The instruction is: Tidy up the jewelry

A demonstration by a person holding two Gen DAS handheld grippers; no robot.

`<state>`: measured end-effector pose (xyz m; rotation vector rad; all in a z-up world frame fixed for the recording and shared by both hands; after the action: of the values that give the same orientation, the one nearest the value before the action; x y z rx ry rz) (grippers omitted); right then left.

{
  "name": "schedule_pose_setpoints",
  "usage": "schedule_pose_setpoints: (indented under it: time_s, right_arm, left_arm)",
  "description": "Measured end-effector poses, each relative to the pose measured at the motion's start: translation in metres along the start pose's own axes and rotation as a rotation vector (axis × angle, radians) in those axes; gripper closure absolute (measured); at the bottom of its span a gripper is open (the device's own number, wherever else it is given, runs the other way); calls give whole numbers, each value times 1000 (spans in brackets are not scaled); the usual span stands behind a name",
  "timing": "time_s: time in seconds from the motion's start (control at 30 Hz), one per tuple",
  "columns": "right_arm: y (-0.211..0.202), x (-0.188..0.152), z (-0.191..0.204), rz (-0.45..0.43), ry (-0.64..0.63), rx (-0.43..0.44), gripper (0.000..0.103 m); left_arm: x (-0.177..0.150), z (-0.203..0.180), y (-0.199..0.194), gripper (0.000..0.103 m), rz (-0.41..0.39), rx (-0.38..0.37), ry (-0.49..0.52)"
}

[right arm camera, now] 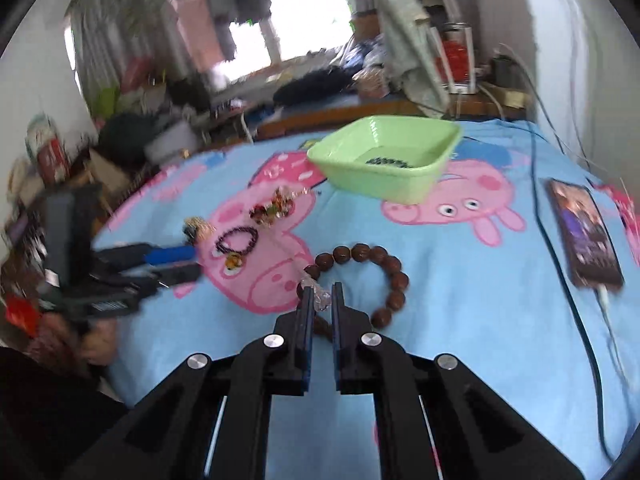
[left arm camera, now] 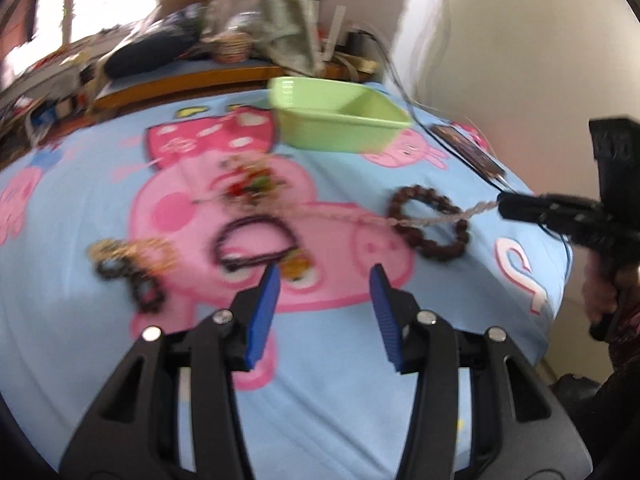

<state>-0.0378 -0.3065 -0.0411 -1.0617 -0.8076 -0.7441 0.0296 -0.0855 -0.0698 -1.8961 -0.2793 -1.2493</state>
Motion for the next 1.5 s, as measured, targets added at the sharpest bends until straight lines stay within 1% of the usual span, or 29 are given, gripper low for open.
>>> schedule_pose_setpoints:
  time_s: [0.03,0.1,0.17,0.23,0.33,0.4,0.47,0.5,0.53,0.57,0.6,0.67,0.77,0.83,0.87,0.9,1.03,1.13,1.27,1.4,1.5]
  right_arm:
    - [-7,-1,-1,-7,17,7,103]
    - [-13,-3,0,-17,25,17,103]
    - [-16,-4,1,-23,37,30,103]
    - [-19,-2,3,-35,65,62,103]
    - [-29,9,8,-86,73,99,103]
    - [-39,19,12,-128,76,127,103]
    - [-50,30,17,-167,76,163,103]
    - [-53,34,19,-180,75,180,103]
    - [-57,38,21,-191,77,200,103]
    - [-58,40,21,-193,79,205,103]
    - [-58,41,21,-196,82,209,103]
    - [-56,42,18,-194,83,196,103]
    - [-47,45,8,-188,106,172,103]
    - [-41,54,4,-195,107,169,103]
    - [-38,58,3,-199,103,170,103]
    - [-35,63,3,-202,98,172,103]
    - [-10,87,9,-207,70,202,103]
    - [10,99,13,-200,48,214,103]
    - [32,113,11,-192,48,209,103]
    - [39,133,1,-213,40,177,103]
    - [38,152,-8,-241,41,163,103]
  left_arm:
    - [1,-8,4,38,-2,-13,25]
    - [4,-27,13,34,-22,-39,92]
    - [5,-45,26,33,-26,-56,190]
    - [6,-55,38,33,-24,-63,255]
    - [7,-63,52,33,-8,-79,294]
    - [7,-69,56,33,-14,-95,319]
    - [5,-72,60,34,-9,-89,339]
    - [5,-72,63,47,5,-97,332]
    - [6,-70,65,65,14,-109,316]
    - [7,-66,66,76,29,-131,285]
    - [9,-59,69,98,42,-139,243]
    - [14,-45,68,97,47,-148,164]
    - [26,-35,52,97,9,-158,94]
    - [47,-28,34,97,-40,-192,42]
    - [53,-27,28,97,-58,-200,35]
    - [68,-25,18,97,-94,-215,22]
    - [109,-23,3,97,-161,-256,-19]
    - [136,-24,3,97,-192,-262,-27]
    - [167,-29,12,97,-217,-240,14]
    - [193,-27,22,97,-229,-218,32]
    - [217,-26,25,97,-260,-207,40]
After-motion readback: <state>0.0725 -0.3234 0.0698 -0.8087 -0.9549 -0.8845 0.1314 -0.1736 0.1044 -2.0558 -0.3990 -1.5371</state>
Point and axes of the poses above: each gripper's, at about its wrist camera, not at the fingertips, and y roughly the way its jaws point, z to its left, x to its top, the point moved 2 cm from there along y, roughly the way its jaws point, and after that the axes turned 13 degrees about -z, right-handed, at the moved point
